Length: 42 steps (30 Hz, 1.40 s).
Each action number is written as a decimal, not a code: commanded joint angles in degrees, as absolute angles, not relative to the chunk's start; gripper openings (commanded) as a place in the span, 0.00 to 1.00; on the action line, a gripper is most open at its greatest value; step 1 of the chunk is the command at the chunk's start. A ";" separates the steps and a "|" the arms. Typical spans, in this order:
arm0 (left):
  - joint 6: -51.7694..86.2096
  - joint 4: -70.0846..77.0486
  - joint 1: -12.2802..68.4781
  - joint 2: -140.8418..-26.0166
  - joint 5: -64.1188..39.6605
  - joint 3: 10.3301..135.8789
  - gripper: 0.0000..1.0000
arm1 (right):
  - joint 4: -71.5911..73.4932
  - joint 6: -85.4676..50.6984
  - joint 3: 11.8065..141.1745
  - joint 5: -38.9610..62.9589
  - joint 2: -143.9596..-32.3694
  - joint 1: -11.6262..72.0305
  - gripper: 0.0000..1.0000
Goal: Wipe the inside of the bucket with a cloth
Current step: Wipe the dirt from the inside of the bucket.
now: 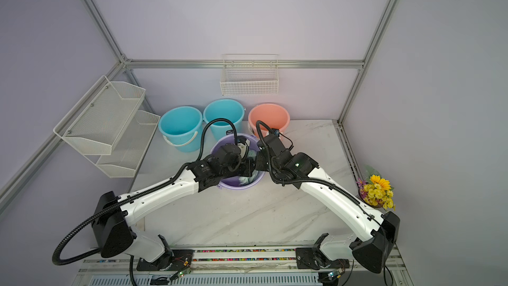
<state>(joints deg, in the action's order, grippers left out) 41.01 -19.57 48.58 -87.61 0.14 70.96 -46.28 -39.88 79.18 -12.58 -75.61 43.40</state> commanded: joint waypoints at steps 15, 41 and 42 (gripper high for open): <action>40.71 -20.12 49.64 -86.87 -22.57 72.60 0.00 | -42.05 -40.87 78.77 -14.32 -73.89 43.58 0.00; 24.32 -66.16 49.92 -78.98 -22.60 82.50 0.00 | -42.60 -39.81 79.04 -15.47 -75.51 43.45 0.00; 23.38 -69.30 49.91 -79.54 -19.35 83.88 0.00 | -42.60 -39.73 79.06 -15.38 -75.54 43.51 0.00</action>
<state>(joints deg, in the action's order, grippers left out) 29.47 -52.80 48.99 -79.31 -23.94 81.23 -49.10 -37.89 78.04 -13.58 -75.83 44.07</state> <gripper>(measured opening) 0.083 0.120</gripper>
